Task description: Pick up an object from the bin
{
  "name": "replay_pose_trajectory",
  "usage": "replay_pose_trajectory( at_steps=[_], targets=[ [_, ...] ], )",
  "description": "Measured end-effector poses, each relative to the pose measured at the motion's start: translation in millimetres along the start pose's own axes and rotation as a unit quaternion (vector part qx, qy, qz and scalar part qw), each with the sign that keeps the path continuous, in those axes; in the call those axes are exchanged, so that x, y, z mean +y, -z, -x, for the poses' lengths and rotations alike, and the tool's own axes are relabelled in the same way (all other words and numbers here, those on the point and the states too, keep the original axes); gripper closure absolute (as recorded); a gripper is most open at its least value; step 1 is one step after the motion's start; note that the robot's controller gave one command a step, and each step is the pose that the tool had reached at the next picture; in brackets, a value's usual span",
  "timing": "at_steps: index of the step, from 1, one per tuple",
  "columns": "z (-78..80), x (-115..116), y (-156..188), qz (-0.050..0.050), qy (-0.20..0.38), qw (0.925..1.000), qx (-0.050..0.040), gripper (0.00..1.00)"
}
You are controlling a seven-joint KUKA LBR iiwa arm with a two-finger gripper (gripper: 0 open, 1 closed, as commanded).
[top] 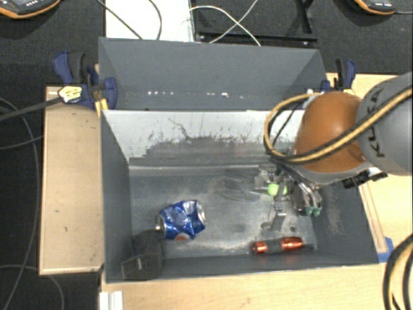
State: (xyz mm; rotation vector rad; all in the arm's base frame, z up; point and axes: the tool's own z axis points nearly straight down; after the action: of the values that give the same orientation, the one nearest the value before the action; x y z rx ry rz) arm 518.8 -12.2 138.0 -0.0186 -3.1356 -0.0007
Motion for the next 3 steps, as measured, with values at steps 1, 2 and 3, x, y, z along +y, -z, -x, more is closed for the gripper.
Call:
replay_pose_trajectory(
  at_steps=[1,2,3],
  targets=[
    [1.9,0,4,0.000,0.000,1.0000,-0.0042,0.00],
    [68.3,-29,-67,0.000,0.054,0.9985,-0.0022,0.00],
    [57.8,-68,8,0.000,-0.056,0.9984,-0.0082,0.00]
  ],
)
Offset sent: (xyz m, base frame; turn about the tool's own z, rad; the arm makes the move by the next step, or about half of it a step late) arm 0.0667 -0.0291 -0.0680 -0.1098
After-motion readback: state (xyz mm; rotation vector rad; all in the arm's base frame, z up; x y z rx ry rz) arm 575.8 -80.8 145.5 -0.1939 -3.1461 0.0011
